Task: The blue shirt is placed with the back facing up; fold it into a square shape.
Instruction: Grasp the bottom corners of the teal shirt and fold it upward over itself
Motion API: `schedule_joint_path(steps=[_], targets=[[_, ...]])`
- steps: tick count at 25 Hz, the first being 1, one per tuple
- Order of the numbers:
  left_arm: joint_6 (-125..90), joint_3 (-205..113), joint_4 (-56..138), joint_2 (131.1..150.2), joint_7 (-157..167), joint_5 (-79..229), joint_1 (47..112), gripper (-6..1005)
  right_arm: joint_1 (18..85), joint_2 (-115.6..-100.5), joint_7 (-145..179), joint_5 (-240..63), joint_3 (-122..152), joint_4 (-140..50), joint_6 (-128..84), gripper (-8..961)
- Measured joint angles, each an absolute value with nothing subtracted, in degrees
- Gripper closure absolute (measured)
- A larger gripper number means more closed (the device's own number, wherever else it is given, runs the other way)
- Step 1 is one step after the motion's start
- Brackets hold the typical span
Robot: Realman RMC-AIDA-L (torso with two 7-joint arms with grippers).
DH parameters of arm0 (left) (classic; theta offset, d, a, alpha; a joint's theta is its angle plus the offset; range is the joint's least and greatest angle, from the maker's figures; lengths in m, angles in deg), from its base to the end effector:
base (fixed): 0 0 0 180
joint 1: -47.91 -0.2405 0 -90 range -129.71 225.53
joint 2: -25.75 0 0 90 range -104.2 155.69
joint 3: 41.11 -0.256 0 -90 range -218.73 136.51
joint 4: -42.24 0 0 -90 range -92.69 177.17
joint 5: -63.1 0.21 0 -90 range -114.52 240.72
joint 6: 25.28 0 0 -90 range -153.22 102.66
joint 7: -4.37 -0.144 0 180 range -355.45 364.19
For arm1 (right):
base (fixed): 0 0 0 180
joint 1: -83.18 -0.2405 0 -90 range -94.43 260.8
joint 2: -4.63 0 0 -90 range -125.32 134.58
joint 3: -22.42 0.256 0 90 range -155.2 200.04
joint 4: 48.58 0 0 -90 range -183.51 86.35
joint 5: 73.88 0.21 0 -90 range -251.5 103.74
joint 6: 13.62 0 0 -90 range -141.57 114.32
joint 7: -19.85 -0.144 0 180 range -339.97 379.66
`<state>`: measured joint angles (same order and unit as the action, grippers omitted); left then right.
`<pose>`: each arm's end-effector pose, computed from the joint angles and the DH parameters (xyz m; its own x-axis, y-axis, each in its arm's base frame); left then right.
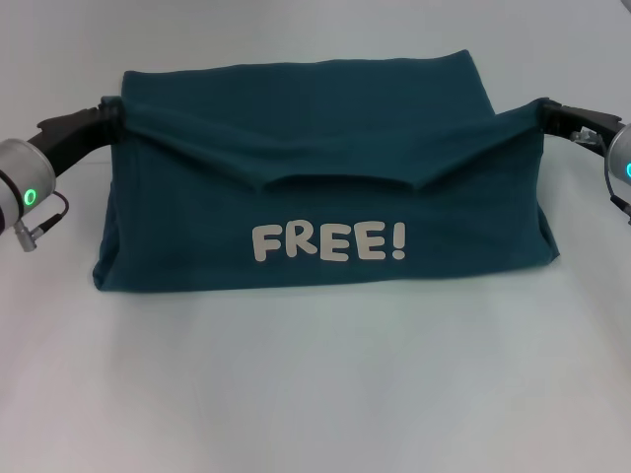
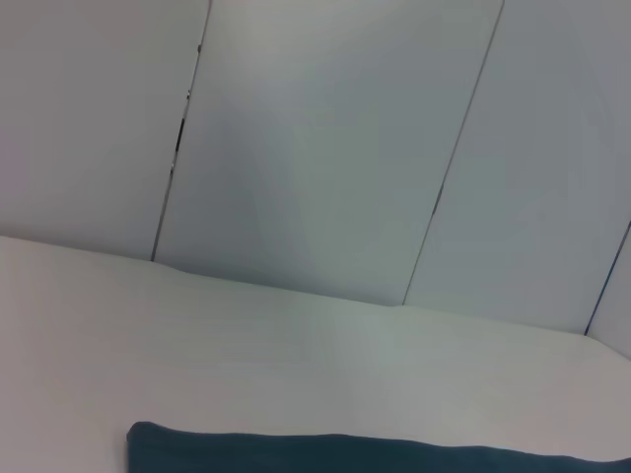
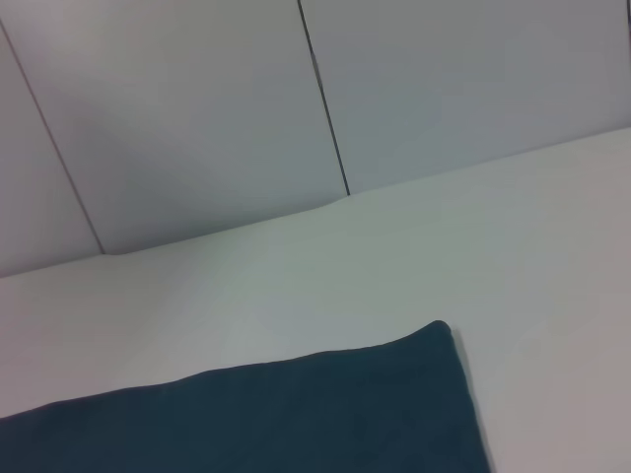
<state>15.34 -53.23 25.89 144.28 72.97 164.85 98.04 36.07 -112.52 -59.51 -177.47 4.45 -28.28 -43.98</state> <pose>-0.2549 0.4686 0.0139 0.5352 0.3089 0.7863 0.8413 -0.2787 -0.4631 0.2993 0.4664 0.0431 0.4942 -0.3827 -0.7806 -0.8582 -0.0716 -0.5083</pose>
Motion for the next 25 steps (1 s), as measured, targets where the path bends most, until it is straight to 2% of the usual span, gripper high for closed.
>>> schedule_joint_path(steps=[8,18,23,25], targets=[[14.64,-53.21,25.98,144.5,71.88,164.79,98.12,985,35.98,-112.51,-58.07,-176.02,4.11,-29.13,-43.23,911],[13.8,-53.32,25.77,145.75,70.94,164.77,98.24,986,35.03,-113.04,-57.08,-176.07,2.61,-30.19,-41.19,892],[13.27,-52.83,25.36,146.42,69.92,164.53,97.81,862,35.3,-113.38,-56.73,-176.06,-0.42,-30.01,-41.09,882],[12.58,-52.76,25.32,146.42,69.96,163.77,97.57,821,35.43,-113.41,-56.73,-176.05,-0.44,-29.82,-41.3,722]])
